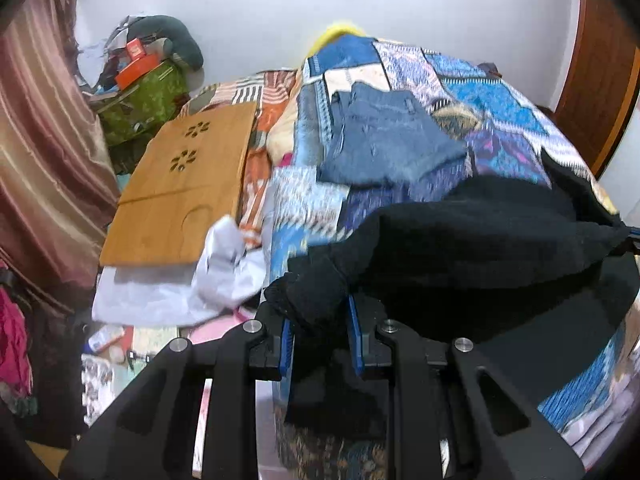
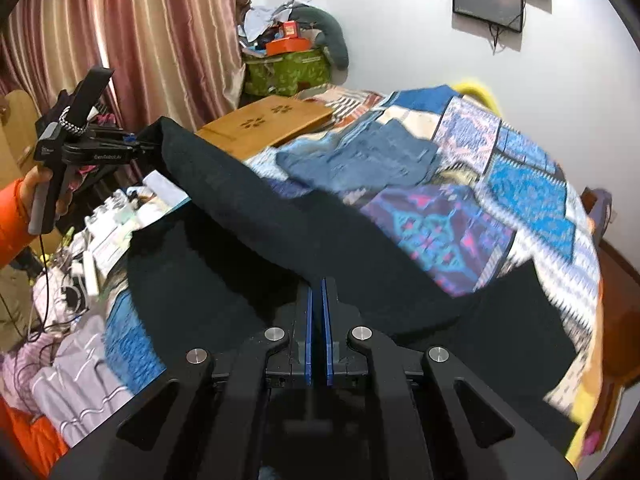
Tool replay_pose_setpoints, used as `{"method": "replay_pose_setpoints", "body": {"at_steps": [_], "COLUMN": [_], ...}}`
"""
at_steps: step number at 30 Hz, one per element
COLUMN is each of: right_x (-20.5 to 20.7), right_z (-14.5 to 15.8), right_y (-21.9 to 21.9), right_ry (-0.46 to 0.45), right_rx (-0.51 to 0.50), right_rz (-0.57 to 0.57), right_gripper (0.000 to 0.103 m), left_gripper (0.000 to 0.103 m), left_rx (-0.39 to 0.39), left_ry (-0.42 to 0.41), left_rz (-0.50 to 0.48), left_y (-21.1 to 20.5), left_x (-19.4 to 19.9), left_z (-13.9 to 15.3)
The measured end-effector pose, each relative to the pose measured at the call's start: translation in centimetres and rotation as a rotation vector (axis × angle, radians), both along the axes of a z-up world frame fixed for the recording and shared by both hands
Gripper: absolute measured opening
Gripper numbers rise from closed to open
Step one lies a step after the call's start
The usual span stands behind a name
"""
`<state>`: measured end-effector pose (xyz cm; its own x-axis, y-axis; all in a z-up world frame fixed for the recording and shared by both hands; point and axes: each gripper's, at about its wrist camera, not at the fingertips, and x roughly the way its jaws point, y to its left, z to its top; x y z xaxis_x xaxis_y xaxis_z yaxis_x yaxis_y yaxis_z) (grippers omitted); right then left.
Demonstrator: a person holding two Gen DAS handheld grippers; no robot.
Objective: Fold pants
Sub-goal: 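Lift the black trousers with both grippers and swing them onto the quilt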
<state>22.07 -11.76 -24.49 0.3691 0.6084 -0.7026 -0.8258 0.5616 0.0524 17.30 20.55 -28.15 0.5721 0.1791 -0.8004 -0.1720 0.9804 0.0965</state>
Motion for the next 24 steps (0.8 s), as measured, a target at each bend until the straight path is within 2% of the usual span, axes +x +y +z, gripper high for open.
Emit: {"method": "replay_pose_setpoints", "body": {"at_steps": [5, 7, 9, 12, 15, 19, 21, 24], "right_x": [-2.3, -2.6, -3.2, -3.5, -3.6, -3.7, -3.8, -3.6], "right_z": [-2.4, -3.8, -4.7, -5.5, -5.3, -4.8, -4.4, -3.4], "right_y": [0.0, 0.3, 0.4, 0.2, 0.1, 0.1, -0.2, -1.6], "right_ry": [0.049, 0.080, 0.089, 0.120, 0.142, 0.158, 0.153, 0.142], "right_rx": [-0.010, -0.018, -0.030, -0.007, 0.004, -0.014, -0.023, -0.015], "right_rz": [-0.002, -0.012, -0.023, -0.051, -0.065, -0.072, -0.075, -0.094], "right_gripper": [0.004, 0.004, 0.004, 0.004, 0.008, 0.011, 0.018, 0.039], "left_gripper": [0.023, 0.021, 0.015, 0.015, 0.015, 0.015, 0.015, 0.018], "left_rx": [0.003, 0.011, -0.016, -0.050, -0.071, -0.071, -0.065, -0.064], "left_ry": [0.064, 0.100, 0.131, 0.167, 0.150, 0.105, 0.081, 0.039], "left_rz": [0.041, 0.092, 0.126, 0.163, 0.173, 0.159, 0.142, 0.110], "left_y": [-0.3, 0.0, 0.7, 1.6, 2.1, 2.1, 1.7, 0.8], "left_x": [-2.7, -3.5, -4.2, -5.2, -5.6, -5.6, -5.2, -4.3], "left_z": [-3.6, -5.7, -7.5, -9.7, -9.1, -6.3, -4.5, -2.1]}}
